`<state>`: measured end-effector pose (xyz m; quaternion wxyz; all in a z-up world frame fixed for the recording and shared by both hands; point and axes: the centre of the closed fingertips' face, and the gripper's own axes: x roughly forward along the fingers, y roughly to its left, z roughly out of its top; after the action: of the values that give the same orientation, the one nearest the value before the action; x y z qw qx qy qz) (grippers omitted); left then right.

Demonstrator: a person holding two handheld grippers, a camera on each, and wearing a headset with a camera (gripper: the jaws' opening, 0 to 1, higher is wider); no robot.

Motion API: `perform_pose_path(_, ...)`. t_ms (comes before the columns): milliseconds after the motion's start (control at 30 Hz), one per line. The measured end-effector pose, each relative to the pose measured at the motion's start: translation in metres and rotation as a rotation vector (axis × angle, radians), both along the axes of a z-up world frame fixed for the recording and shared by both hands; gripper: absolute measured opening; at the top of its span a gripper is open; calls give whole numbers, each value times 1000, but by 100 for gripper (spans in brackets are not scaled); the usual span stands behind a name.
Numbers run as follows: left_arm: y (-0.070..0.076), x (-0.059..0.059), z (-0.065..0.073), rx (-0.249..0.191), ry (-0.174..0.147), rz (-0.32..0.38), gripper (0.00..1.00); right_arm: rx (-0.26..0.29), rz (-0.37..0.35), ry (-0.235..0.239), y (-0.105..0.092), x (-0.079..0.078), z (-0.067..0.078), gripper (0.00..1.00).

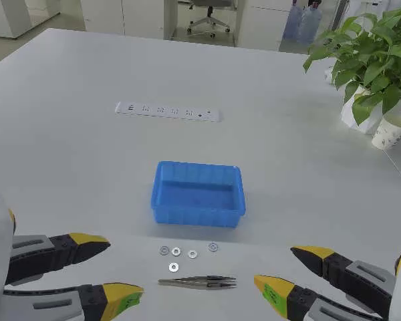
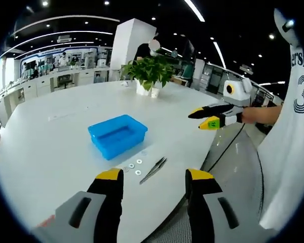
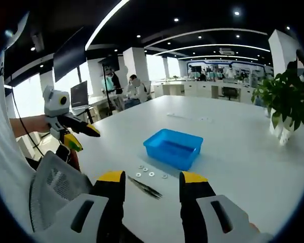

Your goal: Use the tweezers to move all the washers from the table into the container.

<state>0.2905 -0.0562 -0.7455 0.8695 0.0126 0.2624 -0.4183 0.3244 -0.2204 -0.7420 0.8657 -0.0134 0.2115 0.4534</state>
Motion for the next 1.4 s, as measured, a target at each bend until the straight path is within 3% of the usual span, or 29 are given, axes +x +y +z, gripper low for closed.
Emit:
perform_pose_path(133, -5, -2, 0, -26, 11, -14, 57, 12, -7, -1, -2, 2, 2, 43)
perform_pose_path(567, 2, -4, -3, -8, 16, 4, 57, 21, 10, 11, -2, -4, 2, 43)
perform_pose_path(1200, 12, 0, -10, -27, 14, 59, 61, 24, 38, 11, 5, -8, 3, 44)
perform_pose_path(1400, 10, -2, -14, -25, 17, 42, 58, 21, 42, 16, 5, -8, 2, 44)
